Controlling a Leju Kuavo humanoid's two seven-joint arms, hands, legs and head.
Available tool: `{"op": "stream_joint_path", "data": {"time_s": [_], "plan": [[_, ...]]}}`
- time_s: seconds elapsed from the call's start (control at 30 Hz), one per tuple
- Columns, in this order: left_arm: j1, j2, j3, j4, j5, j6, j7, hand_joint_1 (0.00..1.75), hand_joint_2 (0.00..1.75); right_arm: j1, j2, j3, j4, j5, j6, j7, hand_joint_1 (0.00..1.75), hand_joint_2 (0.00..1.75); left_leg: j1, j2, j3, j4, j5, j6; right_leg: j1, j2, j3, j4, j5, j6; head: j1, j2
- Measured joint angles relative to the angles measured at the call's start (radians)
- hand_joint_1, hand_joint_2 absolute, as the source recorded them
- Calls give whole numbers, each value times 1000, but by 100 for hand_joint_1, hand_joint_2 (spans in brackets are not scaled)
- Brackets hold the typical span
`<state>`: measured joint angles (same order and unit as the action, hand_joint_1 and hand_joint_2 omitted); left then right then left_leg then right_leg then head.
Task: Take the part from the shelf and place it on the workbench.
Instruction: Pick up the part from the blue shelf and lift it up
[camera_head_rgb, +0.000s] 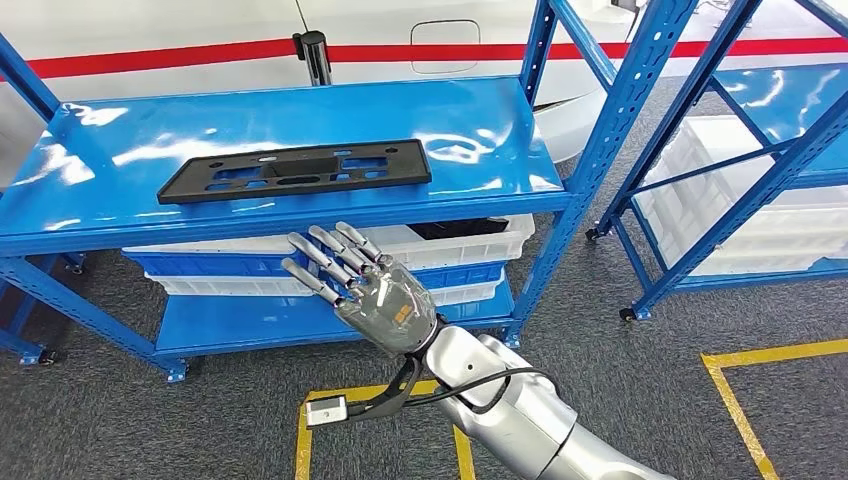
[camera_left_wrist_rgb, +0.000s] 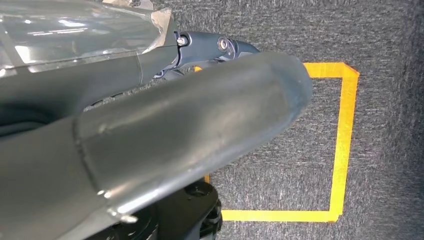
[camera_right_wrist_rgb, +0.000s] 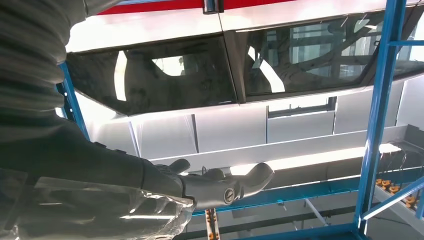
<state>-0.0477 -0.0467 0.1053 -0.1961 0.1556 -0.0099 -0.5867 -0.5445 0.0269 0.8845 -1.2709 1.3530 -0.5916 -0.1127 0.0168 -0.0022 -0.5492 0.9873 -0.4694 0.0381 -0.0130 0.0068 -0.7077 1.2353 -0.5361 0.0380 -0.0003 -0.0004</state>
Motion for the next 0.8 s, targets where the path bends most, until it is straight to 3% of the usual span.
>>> {"op": "stream_joint_path", "data": {"time_s": [0.07,0.13,0.23,0.3,0.37,0.43,0.47,0.5,0.57,0.6,0.63,0.73,0.8], "plan": [[0,-2,0,0,0,-1,0,0,0,0,-1,-5,-2,-1,0,0,0,87,-3,-2,17,2,-17,-9,0,-5,57,-144,73,8,1,0],[-1,-3,0,0,-1,-1,0,0,0,0,-1,-9,-4,-4,0,0,0,0,-6,-3,26,4,-32,-20,1,-9,92,-220,104,-3,1,0],[-3,-3,0,0,-1,-1,-1,0,0,1,-1,-16,-8,-14,0,-2,0,0,0,-1,33,4,-44,-39,0,-4,103,-230,101,-29,-1,0],[-4,-3,0,0,-2,-1,-1,0,0,2,2,-20,-12,-22,0,-7,0,0,4,0,9,61,-75,-50,-7,-3,118,-238,96,-44,-5,0],[-3,-4,0,0,-3,-2,-2,0,0,4,4,-21,-13,-26,0,-13,0,0,6,0,-65,195,-125,-59,-8,-3,130,-239,87,-57,-8,0],[-1,-4,0,0,-3,-3,-2,0,0,10,4,-21,-13,-29,-1,-19,0,0,8,0,-138,294,-138,-64,-6,-1,139,-239,78,-60,-8,0],[0,-4,0,0,-3,-3,-2,0,0,13,4,-21,-13,-32,-1,-21,0,0,8,0,-151,291,-116,-63,-5,2,144,-239,73,-59,-8,0],[1,-4,0,0,-3,-3,-2,0,0,15,5,-21,-13,-34,-1,-23,0,0,8,0,-144,249,-76,-61,-5,4,152,-239,68,-58,-8,0],[1,-3,0,0,-3,-3,-1,0,0,15,6,-21,-14,-36,-2,-27,0,0,6,0,-95,113,9,-50,-3,7,166,-239,56,-51,-8,0],[0,-2,0,0,-3,-3,-1,0,0,15,6,-21,-14,-36,-2,-27,0,0,3,0,-73,61,30,-44,-1,8,170,-239,51,-46,-8,0],[-1,-2,0,0,-3,-3,-1,0,0,16,6,-21,-15,-37,-2,-28,0,0,-1,0,-61,31,35,-38,1,8,171,-239,47,-41,-8,0],[-2,-1,0,0,-4,-3,-1,0,0,17,5,-22,-19,-40,-4,-32,0,0,-6,1,-44,11,26,-22,3,6,173,-242,38,-25,-8,0],[-1,-2,0,0,-6,-4,-1,0,0,16,5,-24,-23,-43,-11,-34,0,0,-2,3,-24,-5,27,-10,6,3,152,-194,16,-22,-7,0]]}}
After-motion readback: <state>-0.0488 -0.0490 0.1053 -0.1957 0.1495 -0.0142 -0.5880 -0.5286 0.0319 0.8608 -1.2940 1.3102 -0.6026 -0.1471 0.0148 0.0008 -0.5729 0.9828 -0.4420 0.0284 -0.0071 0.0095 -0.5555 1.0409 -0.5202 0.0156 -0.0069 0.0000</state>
